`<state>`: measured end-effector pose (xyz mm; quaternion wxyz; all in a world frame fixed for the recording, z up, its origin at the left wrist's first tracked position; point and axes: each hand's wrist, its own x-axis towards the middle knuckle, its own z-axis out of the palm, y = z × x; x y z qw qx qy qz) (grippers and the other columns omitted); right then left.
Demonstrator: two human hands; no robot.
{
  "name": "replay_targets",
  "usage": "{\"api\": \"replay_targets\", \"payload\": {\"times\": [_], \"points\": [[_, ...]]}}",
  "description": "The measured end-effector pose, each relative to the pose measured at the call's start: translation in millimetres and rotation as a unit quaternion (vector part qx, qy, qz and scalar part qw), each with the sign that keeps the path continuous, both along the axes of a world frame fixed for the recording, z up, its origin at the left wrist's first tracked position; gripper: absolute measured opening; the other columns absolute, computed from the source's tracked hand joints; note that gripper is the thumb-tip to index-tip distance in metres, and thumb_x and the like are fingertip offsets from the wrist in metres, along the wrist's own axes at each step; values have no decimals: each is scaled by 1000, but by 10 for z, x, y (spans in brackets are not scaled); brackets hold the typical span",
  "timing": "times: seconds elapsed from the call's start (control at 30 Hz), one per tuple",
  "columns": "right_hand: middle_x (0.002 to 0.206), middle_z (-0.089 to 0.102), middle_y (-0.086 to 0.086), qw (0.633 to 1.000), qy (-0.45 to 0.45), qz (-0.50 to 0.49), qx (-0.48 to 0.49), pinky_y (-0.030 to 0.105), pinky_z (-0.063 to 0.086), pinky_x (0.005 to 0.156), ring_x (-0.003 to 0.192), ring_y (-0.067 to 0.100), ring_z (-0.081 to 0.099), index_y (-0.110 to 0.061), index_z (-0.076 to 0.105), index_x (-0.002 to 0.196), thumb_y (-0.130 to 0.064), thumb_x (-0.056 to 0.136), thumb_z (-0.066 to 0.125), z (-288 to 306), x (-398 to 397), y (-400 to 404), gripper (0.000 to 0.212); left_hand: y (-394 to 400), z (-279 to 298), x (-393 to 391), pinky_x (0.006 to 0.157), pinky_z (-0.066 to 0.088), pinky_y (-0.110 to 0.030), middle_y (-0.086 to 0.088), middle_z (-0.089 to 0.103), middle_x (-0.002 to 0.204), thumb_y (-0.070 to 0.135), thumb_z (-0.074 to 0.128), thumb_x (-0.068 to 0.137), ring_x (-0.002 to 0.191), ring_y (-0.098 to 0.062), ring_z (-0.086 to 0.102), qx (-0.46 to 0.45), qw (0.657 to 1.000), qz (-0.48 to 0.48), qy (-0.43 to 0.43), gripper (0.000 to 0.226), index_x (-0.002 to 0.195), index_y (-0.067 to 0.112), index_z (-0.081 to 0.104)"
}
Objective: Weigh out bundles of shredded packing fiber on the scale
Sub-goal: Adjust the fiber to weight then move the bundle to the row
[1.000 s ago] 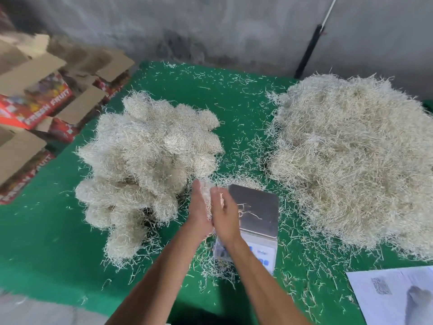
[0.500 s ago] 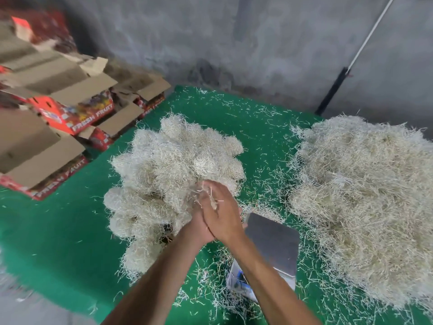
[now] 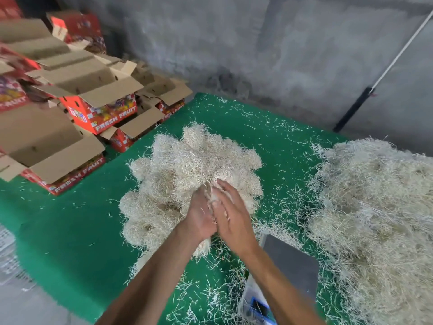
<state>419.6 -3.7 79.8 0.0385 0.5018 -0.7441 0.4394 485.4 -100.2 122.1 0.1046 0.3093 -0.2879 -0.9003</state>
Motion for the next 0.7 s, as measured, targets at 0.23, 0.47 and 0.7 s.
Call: {"api": "replay_targets", "payload": {"times": [0.23, 0.47, 0.7], "points": [[121, 56, 10, 973, -21, 17, 229, 30, 60, 67, 79, 11, 63, -23, 53, 129, -38, 109, 40, 39, -586, -621, 29, -470, -236, -17, 107, 44, -51, -21, 66, 127, 70, 34, 96, 113, -35, 66, 104, 993, -40, 46, 77, 142, 11, 49], [159, 32, 5, 990, -36, -33, 132, 45, 46, 107, 134, 17, 49, -39, 21, 158, -67, 105, 24, 792, -1289, -1555, 60, -873, -390, -144, 104, 47, -57, -9, 68, 128, 58, 43, 99, 126, -30, 58, 52, 998, -3, 31, 60, 136, 12, 57], [169, 23, -6, 985, -100, -38, 132, 50, 27, 126, 154, 8, 24, -31, 25, 162, -63, 108, 19, 607, -1358, -1142, 63, -509, -478, -283, 95, 55, -45, -6, 69, 126, 51, 47, 101, 114, -22, 67, -36, 997, -74, 12, 50, 133, 14, 58]]}}
